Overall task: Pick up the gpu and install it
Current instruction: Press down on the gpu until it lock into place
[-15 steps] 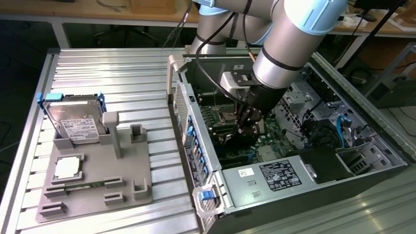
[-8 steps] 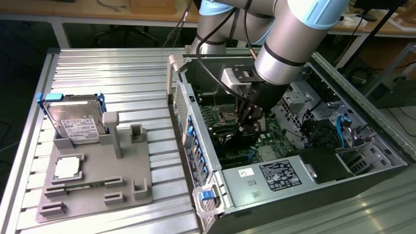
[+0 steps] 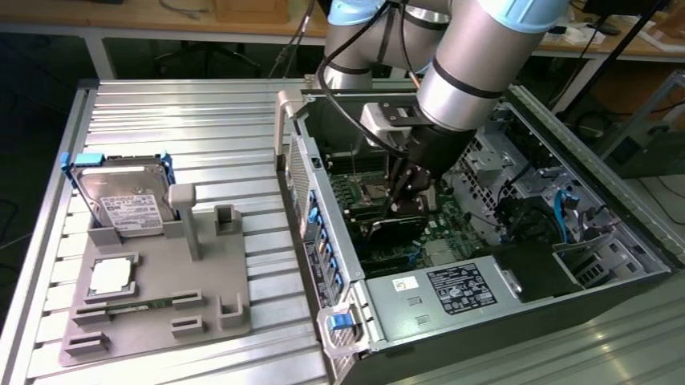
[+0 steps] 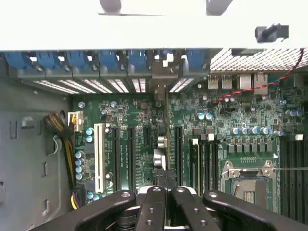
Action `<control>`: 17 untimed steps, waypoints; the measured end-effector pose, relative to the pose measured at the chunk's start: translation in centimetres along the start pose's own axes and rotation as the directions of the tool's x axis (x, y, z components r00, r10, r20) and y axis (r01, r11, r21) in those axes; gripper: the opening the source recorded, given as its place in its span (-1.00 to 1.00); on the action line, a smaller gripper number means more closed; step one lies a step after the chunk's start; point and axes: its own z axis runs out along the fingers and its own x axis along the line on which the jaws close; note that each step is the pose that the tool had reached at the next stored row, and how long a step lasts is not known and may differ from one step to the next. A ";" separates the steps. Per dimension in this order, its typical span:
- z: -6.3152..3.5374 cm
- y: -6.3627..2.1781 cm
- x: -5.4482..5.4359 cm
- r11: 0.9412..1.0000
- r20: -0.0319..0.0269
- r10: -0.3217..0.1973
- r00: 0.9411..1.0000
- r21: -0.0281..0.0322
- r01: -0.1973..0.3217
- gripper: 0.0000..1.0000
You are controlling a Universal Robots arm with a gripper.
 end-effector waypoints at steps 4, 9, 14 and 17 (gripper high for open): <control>-0.04 0.97 0.0 1.000 0.000 0.000 1.000 0.000 0.000 -0.79; 0.03 2.22 0.0 1.000 0.000 0.000 1.000 0.000 0.000 -0.79; -0.01 2.94 0.0 1.000 0.000 0.000 1.000 -0.011 0.000 -0.79; -0.06 3.27 0.0 1.000 0.000 0.001 1.000 -0.025 -0.001 -0.79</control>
